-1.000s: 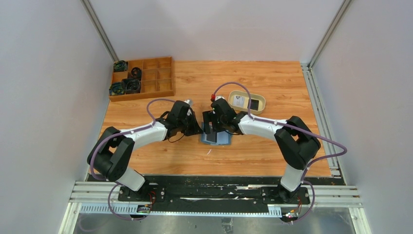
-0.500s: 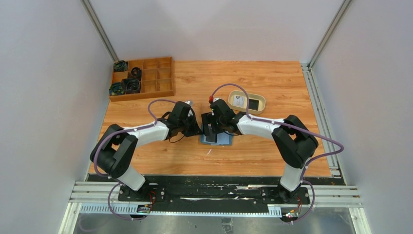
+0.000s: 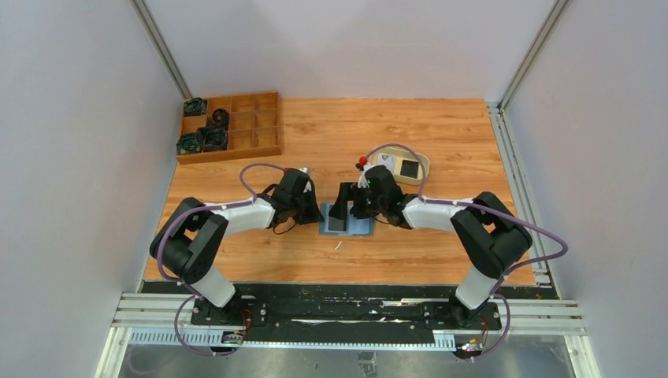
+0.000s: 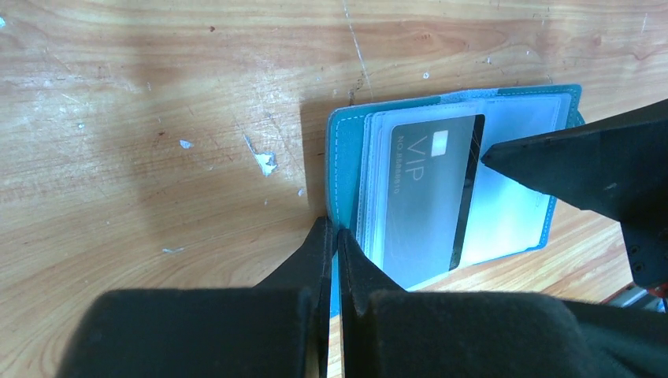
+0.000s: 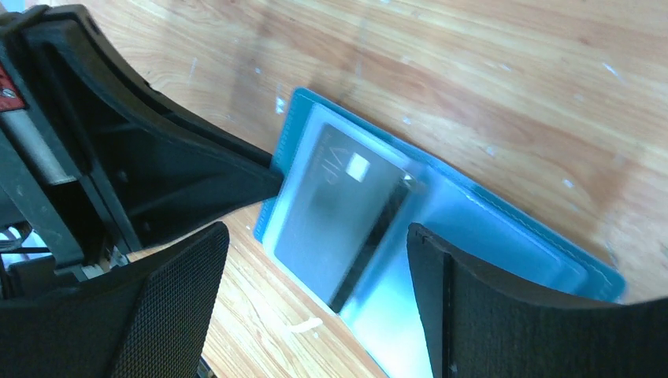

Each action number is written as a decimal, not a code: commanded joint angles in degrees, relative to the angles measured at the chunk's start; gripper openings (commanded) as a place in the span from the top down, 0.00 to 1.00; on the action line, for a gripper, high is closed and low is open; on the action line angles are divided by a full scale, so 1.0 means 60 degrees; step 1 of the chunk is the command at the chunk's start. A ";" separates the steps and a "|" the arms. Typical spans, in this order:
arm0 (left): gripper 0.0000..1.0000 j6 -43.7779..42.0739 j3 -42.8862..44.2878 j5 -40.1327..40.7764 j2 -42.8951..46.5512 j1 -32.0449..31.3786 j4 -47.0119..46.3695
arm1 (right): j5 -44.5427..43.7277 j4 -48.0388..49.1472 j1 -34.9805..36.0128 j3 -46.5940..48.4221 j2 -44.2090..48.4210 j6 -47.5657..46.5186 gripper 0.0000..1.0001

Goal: Take the credit cards out of the card holder

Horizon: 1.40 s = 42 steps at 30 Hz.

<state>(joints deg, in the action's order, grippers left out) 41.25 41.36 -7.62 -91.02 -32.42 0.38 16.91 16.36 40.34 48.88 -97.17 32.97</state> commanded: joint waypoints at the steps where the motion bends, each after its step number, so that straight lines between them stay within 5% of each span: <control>1: 1.00 -0.0393 -0.0285 0.0572 -0.0365 -0.0011 0.0231 | 0.0840 0.1594 -0.0634 -0.1164 0.0498 0.0821 0.13; 18: 1.00 -0.0460 -0.0380 0.1125 -0.0622 -0.0002 0.0260 | 0.2789 0.4445 -0.0937 -0.2231 -0.0343 0.2744 0.21; 42: 1.00 -0.0519 -0.0557 0.1222 -0.0702 -0.0016 0.0204 | 0.3239 0.7601 -0.0917 -0.2623 -0.1713 0.4687 0.30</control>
<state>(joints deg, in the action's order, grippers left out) 39.94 40.91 -3.11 -92.49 -32.36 -4.47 34.79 56.71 34.44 33.78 -105.67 58.67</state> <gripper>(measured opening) 0.015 0.714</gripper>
